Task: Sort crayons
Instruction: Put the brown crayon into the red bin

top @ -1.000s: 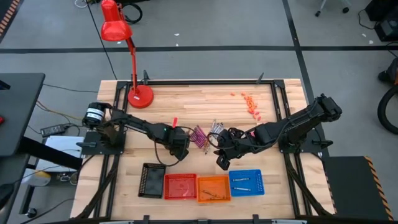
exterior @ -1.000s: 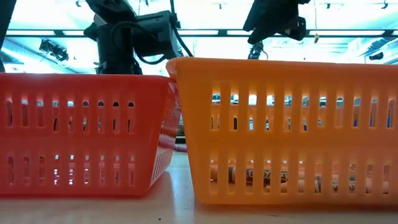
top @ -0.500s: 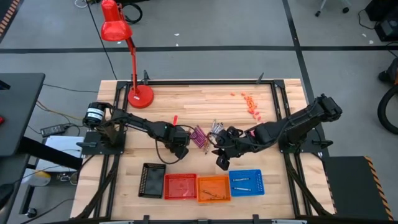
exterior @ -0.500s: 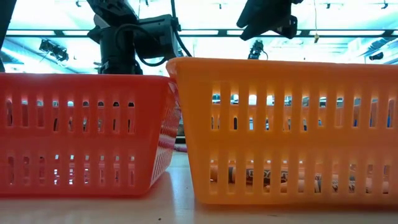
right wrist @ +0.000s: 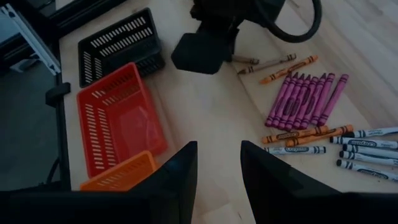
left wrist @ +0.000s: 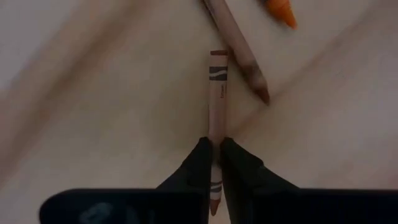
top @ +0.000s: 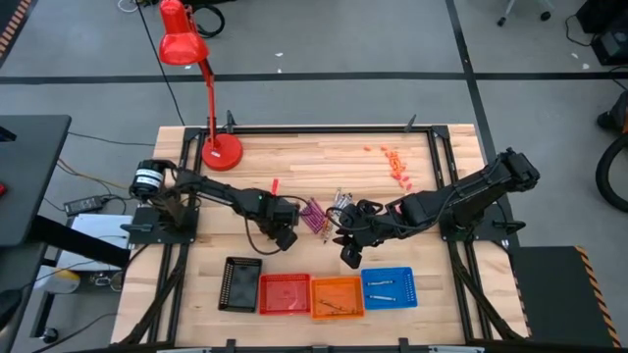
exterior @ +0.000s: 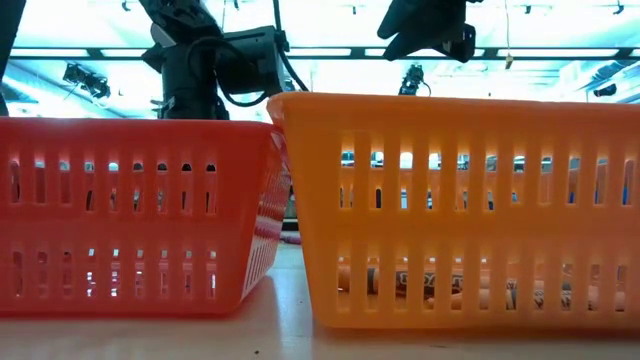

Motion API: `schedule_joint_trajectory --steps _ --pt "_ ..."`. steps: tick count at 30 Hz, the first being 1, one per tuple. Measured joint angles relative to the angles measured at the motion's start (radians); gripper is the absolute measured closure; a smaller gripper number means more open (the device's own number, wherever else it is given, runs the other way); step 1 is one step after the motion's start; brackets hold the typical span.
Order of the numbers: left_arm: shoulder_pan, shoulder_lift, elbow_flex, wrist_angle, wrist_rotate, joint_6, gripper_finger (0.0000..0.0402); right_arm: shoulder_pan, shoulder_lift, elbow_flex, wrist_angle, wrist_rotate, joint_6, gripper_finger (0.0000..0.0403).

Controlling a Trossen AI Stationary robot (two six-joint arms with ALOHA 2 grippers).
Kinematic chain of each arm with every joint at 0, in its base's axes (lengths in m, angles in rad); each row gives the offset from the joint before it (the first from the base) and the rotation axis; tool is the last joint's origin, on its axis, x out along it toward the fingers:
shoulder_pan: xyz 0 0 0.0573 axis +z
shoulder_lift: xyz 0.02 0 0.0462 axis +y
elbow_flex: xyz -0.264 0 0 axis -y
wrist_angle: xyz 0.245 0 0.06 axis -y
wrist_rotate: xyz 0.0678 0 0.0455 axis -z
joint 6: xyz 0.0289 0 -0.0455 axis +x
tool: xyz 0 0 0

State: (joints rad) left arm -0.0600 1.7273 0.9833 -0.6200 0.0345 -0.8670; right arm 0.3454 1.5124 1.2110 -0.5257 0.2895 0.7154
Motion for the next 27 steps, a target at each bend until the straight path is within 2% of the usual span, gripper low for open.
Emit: schedule_joint_trajectory --steps 6,11,16,19,23,27 --pt "-0.001 -0.097 0.003 0.010 0.133 0.034 0.0372 0.000 0.000 0.000 -0.009 0.029 0.018 0.0276" --pt "-0.047 -0.182 0.003 0.034 0.216 0.054 0.0371 0.000 0.000 0.000 -0.009 0.032 0.008 0.0276" --pt "-0.127 -0.239 0.005 0.084 0.218 0.057 0.0370 -0.001 0.000 0.000 -0.011 0.035 -0.015 0.0276" --pt "-0.197 -0.249 0.005 0.172 0.218 0.048 0.0370 -0.003 0.000 -0.005 -0.009 0.046 -0.029 0.0276" --pt "-0.295 -0.233 0.006 0.331 0.205 0.024 0.0369 -0.015 0.000 -0.017 -0.010 0.065 -0.039 0.0276" --pt "-0.372 -0.208 0.006 0.367 0.160 0.023 0.0366 -0.029 0.000 -0.018 -0.007 0.062 -0.039 0.0276"
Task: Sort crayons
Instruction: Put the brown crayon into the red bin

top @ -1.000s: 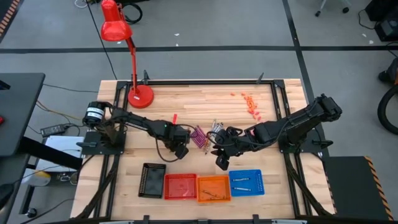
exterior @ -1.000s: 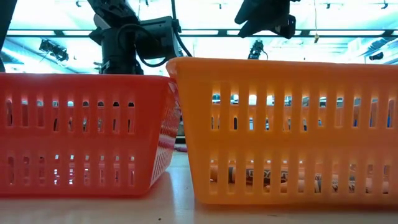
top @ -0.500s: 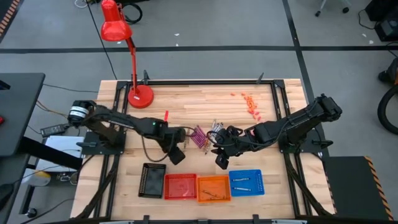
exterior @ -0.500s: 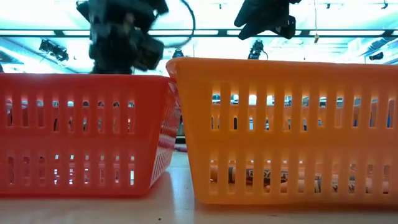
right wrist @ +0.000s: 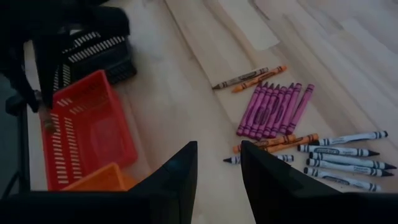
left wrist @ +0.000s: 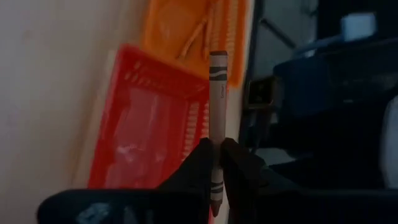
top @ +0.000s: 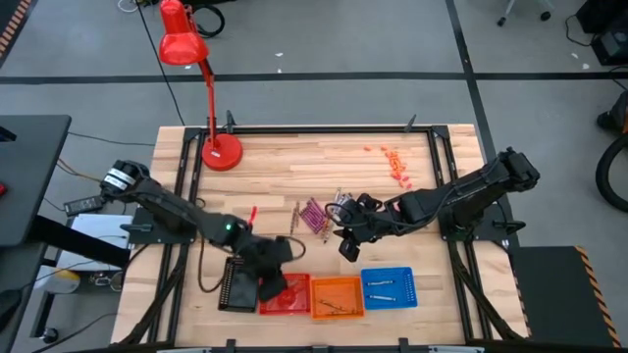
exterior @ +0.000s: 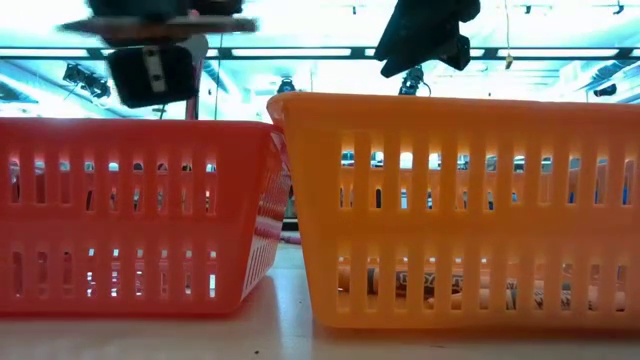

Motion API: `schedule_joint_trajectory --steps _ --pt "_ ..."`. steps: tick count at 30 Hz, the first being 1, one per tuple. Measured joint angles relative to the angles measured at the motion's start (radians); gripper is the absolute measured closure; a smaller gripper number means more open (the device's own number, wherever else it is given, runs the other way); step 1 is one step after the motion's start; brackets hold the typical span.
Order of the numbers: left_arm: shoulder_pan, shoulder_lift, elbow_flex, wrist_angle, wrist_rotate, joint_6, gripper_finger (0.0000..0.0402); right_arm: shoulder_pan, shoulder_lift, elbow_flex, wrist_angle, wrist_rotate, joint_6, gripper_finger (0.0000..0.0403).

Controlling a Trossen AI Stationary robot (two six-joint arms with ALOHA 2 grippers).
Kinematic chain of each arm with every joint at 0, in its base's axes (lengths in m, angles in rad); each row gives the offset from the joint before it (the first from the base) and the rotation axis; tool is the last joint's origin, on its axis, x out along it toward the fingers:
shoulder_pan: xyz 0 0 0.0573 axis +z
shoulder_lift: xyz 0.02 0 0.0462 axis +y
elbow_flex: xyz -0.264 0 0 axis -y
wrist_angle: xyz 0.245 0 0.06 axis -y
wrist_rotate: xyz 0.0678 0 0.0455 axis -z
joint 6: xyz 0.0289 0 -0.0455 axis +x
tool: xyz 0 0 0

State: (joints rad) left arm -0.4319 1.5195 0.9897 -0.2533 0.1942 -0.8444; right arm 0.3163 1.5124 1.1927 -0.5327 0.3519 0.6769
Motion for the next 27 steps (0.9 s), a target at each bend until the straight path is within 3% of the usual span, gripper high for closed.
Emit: schedule_joint_trajectory --steps 14,19,23,27 --pt "-0.078 0.166 0.000 0.012 -0.044 -0.003 0.0362 0.006 0.000 0.000 0.009 -0.065 -0.024 0.0276" --pt "-0.079 0.177 0.000 0.006 -0.041 0.005 0.0318 0.009 0.000 0.000 0.003 -0.066 -0.026 0.0276" --pt "-0.062 0.174 0.000 0.007 0.028 0.026 0.0276 0.009 0.000 0.000 0.002 -0.066 -0.026 0.0276" --pt "-0.015 0.169 0.000 0.015 0.155 0.014 0.0261 0.008 0.000 0.000 0.002 -0.066 -0.026 0.0276"
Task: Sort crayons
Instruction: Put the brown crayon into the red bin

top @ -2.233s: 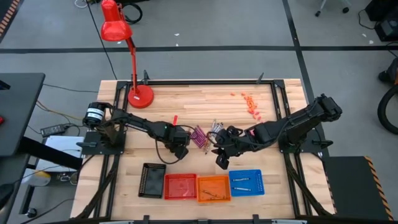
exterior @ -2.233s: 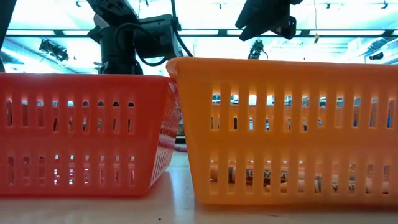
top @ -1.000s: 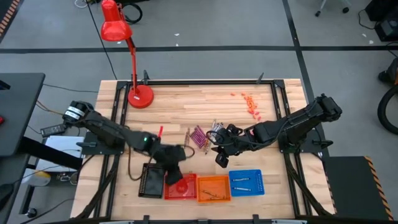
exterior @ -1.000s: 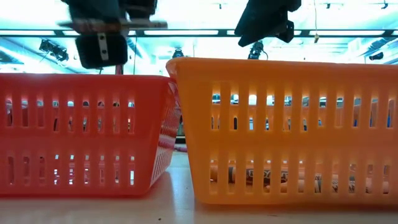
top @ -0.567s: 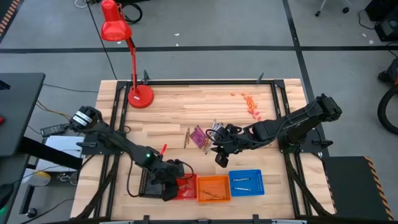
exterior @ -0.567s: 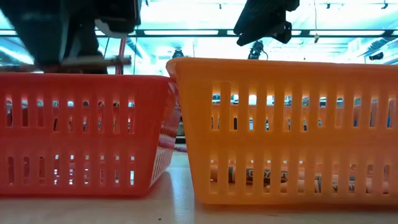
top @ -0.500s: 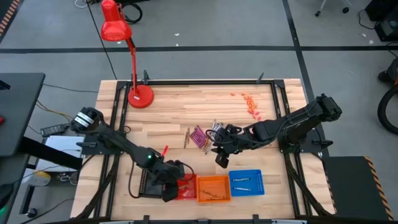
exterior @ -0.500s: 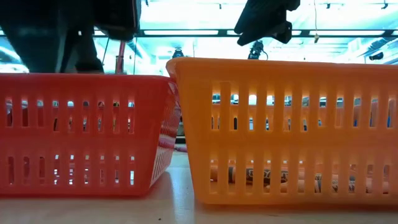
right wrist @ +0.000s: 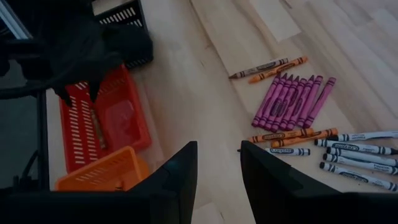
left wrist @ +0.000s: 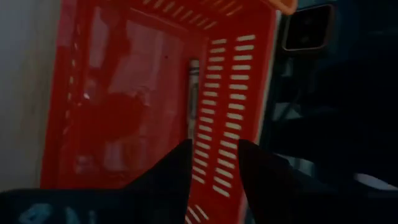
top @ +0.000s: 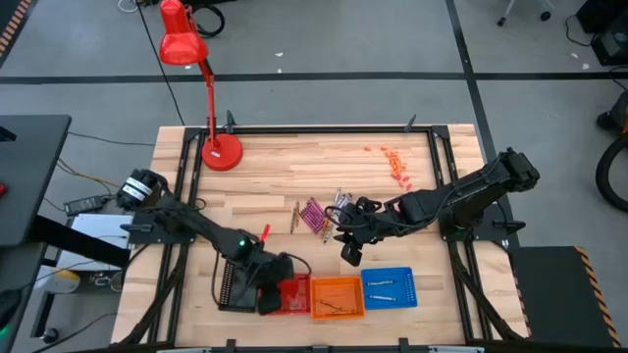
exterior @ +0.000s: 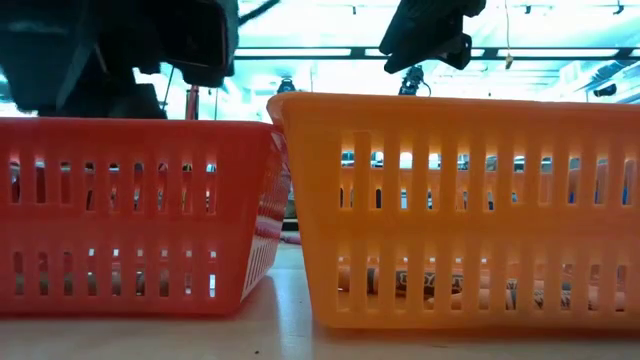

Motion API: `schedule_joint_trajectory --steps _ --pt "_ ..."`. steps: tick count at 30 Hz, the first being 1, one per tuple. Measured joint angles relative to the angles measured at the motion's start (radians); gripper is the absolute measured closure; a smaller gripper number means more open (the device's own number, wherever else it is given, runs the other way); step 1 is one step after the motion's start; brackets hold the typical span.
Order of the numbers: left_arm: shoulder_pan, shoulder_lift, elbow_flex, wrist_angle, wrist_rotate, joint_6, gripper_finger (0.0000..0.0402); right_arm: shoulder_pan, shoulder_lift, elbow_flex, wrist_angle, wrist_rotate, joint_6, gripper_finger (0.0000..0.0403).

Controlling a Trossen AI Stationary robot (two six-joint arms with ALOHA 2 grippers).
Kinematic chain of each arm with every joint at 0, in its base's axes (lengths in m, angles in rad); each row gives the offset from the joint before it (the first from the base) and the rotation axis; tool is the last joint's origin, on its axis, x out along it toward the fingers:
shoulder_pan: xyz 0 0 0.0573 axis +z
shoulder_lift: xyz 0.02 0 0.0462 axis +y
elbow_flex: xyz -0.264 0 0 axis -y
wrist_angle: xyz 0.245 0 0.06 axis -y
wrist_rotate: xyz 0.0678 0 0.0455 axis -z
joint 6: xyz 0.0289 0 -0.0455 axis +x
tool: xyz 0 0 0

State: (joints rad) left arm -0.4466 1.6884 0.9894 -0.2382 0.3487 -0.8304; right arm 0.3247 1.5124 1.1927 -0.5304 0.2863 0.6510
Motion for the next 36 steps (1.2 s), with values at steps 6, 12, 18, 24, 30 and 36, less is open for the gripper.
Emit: schedule_joint_trajectory --steps 6,12,18,24,30,36 --pt "0.101 -0.059 0.000 0.008 0.065 0.025 0.0260 -0.001 0.000 0.000 0.004 0.000 0.010 0.0276" --pt "0.207 -0.133 0.001 -0.021 -0.073 0.121 0.0260 -0.001 0.000 0.000 0.007 0.044 0.049 0.0276" --pt "0.307 -0.134 0.001 -0.095 -0.314 0.227 0.0260 -0.019 0.000 0.000 0.017 0.076 0.089 0.0276" --pt "0.380 -0.097 0.002 -0.159 -0.451 0.209 0.0260 -0.021 0.000 0.000 0.022 0.090 0.125 0.0276" --pt "0.422 -0.043 0.001 -0.214 -0.450 0.149 0.0260 -0.020 0.000 0.000 0.031 0.091 0.139 0.0276" --pt "0.440 0.007 0.001 -0.225 -0.447 0.099 0.0260 -0.020 0.000 0.000 0.030 0.091 0.119 0.0276"
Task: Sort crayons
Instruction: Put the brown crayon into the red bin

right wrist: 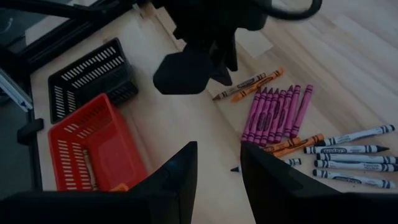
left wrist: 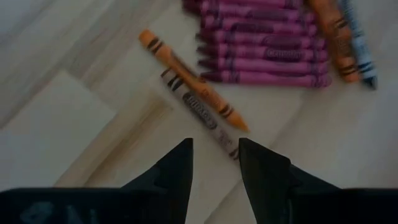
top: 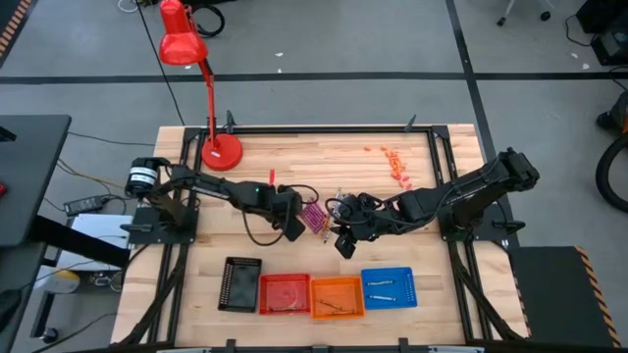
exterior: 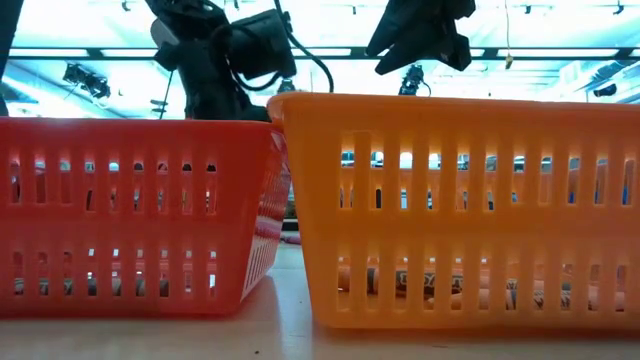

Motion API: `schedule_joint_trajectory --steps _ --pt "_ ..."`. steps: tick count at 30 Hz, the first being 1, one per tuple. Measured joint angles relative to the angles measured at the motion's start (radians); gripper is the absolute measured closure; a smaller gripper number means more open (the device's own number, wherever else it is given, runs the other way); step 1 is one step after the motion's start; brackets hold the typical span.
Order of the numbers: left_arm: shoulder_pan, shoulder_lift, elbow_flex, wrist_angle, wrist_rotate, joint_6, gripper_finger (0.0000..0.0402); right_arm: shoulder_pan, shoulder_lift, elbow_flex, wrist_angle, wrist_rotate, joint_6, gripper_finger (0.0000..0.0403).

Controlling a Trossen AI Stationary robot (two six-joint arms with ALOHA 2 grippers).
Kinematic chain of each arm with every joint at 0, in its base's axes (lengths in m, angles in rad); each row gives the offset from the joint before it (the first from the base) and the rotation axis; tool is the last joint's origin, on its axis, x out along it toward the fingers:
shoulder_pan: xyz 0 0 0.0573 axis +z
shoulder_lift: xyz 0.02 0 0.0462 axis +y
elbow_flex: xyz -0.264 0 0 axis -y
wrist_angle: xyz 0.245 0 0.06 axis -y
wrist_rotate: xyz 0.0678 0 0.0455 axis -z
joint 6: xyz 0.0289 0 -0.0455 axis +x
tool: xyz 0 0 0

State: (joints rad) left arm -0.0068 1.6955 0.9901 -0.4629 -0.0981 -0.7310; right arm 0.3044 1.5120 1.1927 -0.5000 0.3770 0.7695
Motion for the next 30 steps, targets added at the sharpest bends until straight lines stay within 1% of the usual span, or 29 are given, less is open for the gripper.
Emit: schedule_joint_trajectory --steps 9,11,15,30 --pt "-0.001 0.040 -0.001 0.010 -0.012 -0.041 0.0260 0.000 0.000 0.000 -0.002 -0.001 -0.013 0.0276" --pt "-0.001 0.049 0.000 0.040 -0.012 -0.047 0.0260 -0.001 0.000 0.000 -0.002 -0.001 -0.013 0.0276" --pt "-0.001 0.048 0.000 0.040 -0.012 -0.061 0.0260 0.000 0.000 0.000 -0.001 -0.004 -0.013 0.0276" --pt "-0.002 0.108 0.005 0.038 -0.025 -0.050 0.0260 0.000 0.000 0.000 0.013 -0.004 -0.022 0.0276"
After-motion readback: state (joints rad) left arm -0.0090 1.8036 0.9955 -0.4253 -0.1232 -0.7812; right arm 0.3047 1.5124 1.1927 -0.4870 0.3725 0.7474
